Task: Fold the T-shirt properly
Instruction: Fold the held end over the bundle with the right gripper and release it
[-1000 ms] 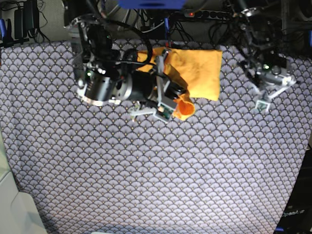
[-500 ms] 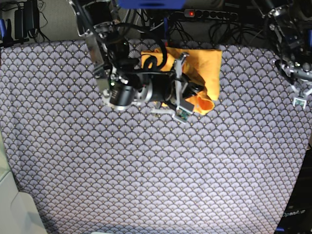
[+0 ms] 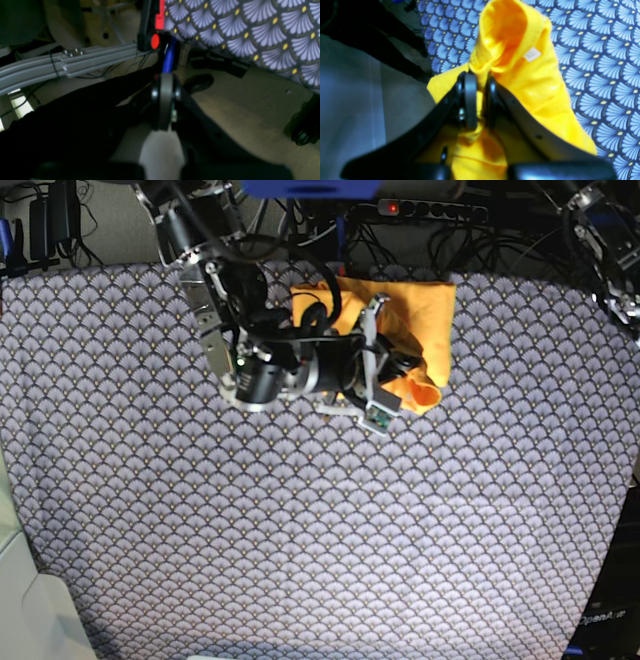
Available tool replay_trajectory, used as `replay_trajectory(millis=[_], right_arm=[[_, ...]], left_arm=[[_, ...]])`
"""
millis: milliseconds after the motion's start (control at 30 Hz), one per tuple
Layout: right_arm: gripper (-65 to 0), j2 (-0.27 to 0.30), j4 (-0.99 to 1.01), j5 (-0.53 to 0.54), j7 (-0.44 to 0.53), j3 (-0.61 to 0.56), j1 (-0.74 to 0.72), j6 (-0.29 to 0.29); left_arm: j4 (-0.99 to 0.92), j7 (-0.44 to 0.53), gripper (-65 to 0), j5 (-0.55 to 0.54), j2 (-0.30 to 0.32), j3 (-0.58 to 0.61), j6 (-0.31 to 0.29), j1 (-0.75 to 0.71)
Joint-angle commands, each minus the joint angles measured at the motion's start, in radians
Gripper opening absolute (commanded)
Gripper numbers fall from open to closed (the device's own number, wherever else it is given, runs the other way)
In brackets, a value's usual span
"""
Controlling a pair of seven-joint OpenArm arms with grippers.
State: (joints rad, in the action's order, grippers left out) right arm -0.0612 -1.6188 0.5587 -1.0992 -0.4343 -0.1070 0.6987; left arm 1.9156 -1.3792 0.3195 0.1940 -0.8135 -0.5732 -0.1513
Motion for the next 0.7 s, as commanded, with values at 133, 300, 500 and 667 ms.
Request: replay_trajectory(millis=[133,300,500,667], right_arm=[[-50.1,-0.015,-0.016,0.030,0.023,-0.033,-0.015,-0.001],[-34.4,-0.035,-0.016,0.031,0.023,-0.065,-0.015,-0.001],[-30.6,-0.079,-0.021,0.031,0.021,-0.061,-0.036,-0.001],[-30.7,-0.076,-0.050,0.033,0.023,-0.059,-0.056,-0.001]], left_arm=[[0.017,0.005,-65.0,0.008,0.015,0.004,-0.001,0.006],[0.017,0.005,-65.0,0.007,0.014,0.006,-0.001,0.008],[0.015,0.005,-65.0,0.008,0.014,0.006,-0.001,0.006],[0.015,0.007,-65.0,0.000,0.034,0.000,-0.003,-0.020]])
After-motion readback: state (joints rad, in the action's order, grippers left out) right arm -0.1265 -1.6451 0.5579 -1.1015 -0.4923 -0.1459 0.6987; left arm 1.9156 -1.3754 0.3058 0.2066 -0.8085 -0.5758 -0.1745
